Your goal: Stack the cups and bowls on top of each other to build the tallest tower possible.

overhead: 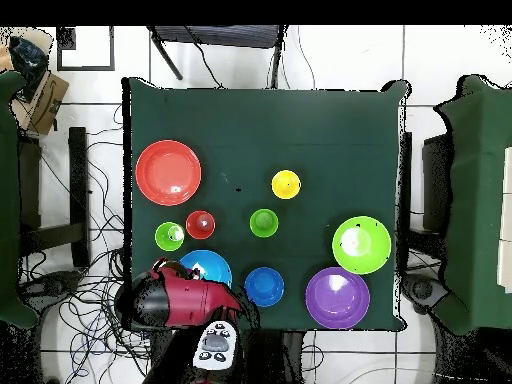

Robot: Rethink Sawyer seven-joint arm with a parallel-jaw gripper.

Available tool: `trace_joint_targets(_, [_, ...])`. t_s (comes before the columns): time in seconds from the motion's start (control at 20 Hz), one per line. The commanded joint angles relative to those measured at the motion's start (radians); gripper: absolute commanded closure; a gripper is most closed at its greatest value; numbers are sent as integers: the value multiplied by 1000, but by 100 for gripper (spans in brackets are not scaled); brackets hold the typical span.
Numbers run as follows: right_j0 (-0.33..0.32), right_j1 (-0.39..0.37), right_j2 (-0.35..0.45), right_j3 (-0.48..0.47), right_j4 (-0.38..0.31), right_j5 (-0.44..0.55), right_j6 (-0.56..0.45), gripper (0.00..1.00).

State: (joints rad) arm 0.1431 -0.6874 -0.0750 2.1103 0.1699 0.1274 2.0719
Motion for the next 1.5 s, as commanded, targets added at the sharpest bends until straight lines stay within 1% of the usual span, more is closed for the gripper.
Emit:
trace_joint_targets(0.05, [-18,59,77,-15,41,4,174,0])
trace_joint_targets(0.45, [-27,106,88,-17,35,-54,183,0])
trace_joint_targets(0.65, [-23,116,90,-14,36,-69,190,0])
trace_joint_targets(0.95, [-19,125,95,-17,41,-79,199,0])
trace_joint_targets(1.3, [-15,150,96,-43,49,-88,200,0])
trace_joint_targets(1.5, [-4,143,92,-45,61,-75,206,0])
